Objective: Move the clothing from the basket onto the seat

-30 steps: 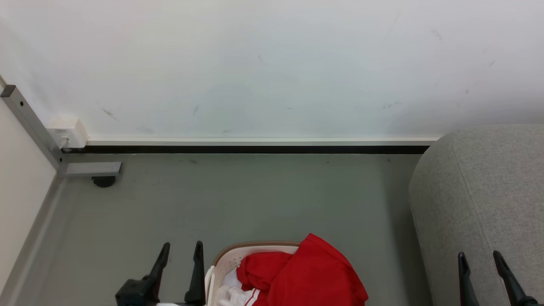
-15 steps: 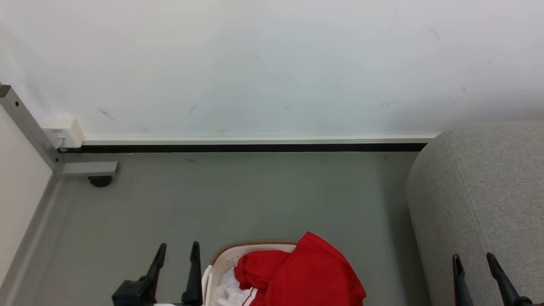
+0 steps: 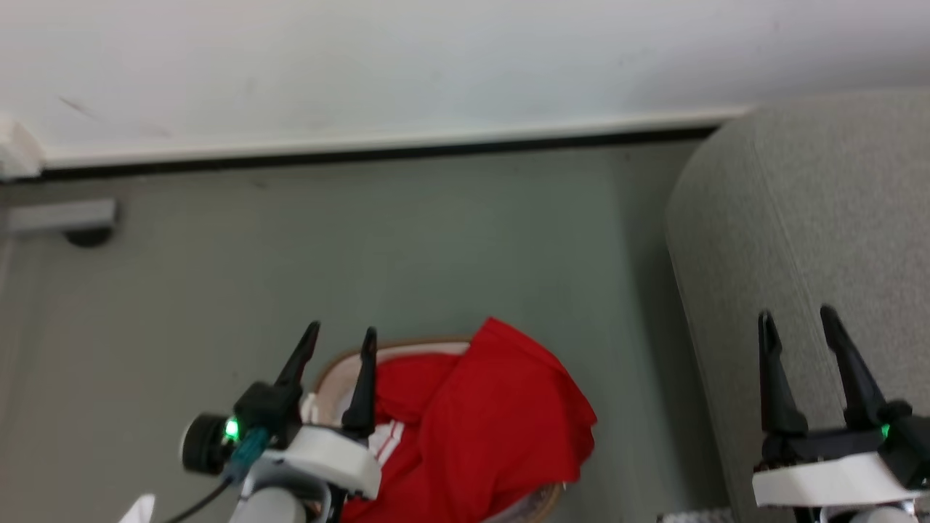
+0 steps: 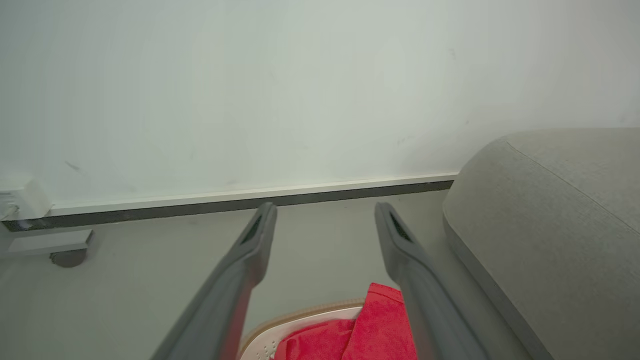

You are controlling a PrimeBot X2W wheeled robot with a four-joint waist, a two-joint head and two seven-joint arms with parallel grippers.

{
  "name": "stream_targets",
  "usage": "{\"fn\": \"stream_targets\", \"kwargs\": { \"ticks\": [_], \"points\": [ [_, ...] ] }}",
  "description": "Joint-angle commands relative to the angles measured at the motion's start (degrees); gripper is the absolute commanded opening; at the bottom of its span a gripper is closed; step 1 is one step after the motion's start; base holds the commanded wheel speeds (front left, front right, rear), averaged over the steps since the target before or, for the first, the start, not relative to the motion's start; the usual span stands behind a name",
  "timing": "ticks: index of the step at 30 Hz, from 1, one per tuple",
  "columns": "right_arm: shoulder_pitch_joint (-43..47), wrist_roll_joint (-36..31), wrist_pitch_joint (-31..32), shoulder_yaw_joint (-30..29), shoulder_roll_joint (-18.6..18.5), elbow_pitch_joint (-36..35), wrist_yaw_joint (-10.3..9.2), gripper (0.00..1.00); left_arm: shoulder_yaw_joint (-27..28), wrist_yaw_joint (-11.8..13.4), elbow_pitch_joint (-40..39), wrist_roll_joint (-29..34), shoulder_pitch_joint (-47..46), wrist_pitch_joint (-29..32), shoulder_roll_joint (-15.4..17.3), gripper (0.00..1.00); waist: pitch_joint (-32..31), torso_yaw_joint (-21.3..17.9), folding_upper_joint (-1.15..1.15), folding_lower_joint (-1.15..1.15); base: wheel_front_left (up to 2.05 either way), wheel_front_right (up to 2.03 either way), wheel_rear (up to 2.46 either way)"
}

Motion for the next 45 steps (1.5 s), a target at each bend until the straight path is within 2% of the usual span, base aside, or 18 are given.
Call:
{"fn": "stream_targets", "kwargs": {
  "ticks": [1,6,12,17,21,27,30,31,32,33,38,45],
  "points": [
    [-2.5,1.1,0.0,0.6,-0.1,-0.7,-0.12,1.00,-0.5,-0.5,2.1,2.0,-3.2,0.0,0.5,1.00,9.0,-4.7,0.00,-0.01,0.00,0.00,0.00],
    [-8.8,3.0,0.0,2.2,0.0,-2.2,-0.12,1.00,-2.4,-1.8,8.5,5.3,-12.7,0.0,1.5,1.00,18.5,-8.2,0.00,-0.01,0.00,0.00,0.00],
    [-14.1,6.7,0.0,4.6,0.1,-3.7,-0.12,1.00,-3.4,-1.1,21.0,7.8,-22.0,1.5,3.1,1.00,26.6,-11.6,0.00,-0.01,0.00,0.00,0.00],
    [-16.4,9.1,0.0,5.2,0.1,-5.1,-0.12,1.00,-3.3,0.4,29.5,8.3,-27.0,4.7,3.6,1.00,30.6,-13.2,0.00,-0.01,0.00,0.00,0.00],
    [-17.5,10.5,0.0,5.5,0.1,-5.9,-0.12,1.00,-3.3,0.6,34.8,8.1,-30.0,7.3,4.4,1.00,33.2,-14.1,0.00,-0.01,0.00,0.00,0.00],
    [-18.6,11.7,0.0,5.0,0.1,-7.2,-0.12,1.00,-2.6,3.4,41.1,7.9,-32.9,9.9,5.6,1.00,36.9,-14.7,0.00,-0.01,0.00,0.00,0.00],
    [-18.5,11.5,0.0,5.1,0.1,-7.1,-0.12,1.00,-2.7,3.1,43.6,7.2,-33.2,10.0,5.3,1.00,37.7,-14.7,0.00,-0.01,0.00,0.00,0.00],
    [-18.4,11.5,0.0,5.0,0.1,-6.9,-0.12,1.00,-3.0,2.8,44.3,7.2,-33.2,9.7,5.0,0.93,37.8,-14.6,0.00,-0.01,0.00,0.00,0.00],
    [-18.3,11.4,0.0,4.9,0.1,-6.7,-0.12,1.00,-3.1,2.4,44.9,6.9,-33.2,9.4,4.7,0.31,37.7,-14.5,0.00,-0.01,0.00,0.00,0.00],
    [-18.1,11.3,0.0,4.8,0.1,-6.5,-0.12,1.00,-3.3,2.0,45.5,6.8,-33.1,8.9,4.3,0.00,37.4,-14.3,0.00,-0.01,0.00,0.00,0.00],
    [-15.8,10.4,0.0,4.8,0.0,-4.6,-0.12,1.00,-3.0,0.6,47.5,4.4,-31.3,5.3,2.3,0.00,32.8,-12.5,0.00,-0.01,0.00,0.00,0.00],
    [-11.5,7.7,0.0,3.7,0.0,-2.5,-0.12,1.00,-2.8,-2.1,46.3,-0.2,-26.6,1.0,0.5,0.00,20.7,-8.8,0.00,-0.01,0.00,0.00,0.00]
  ]
}}
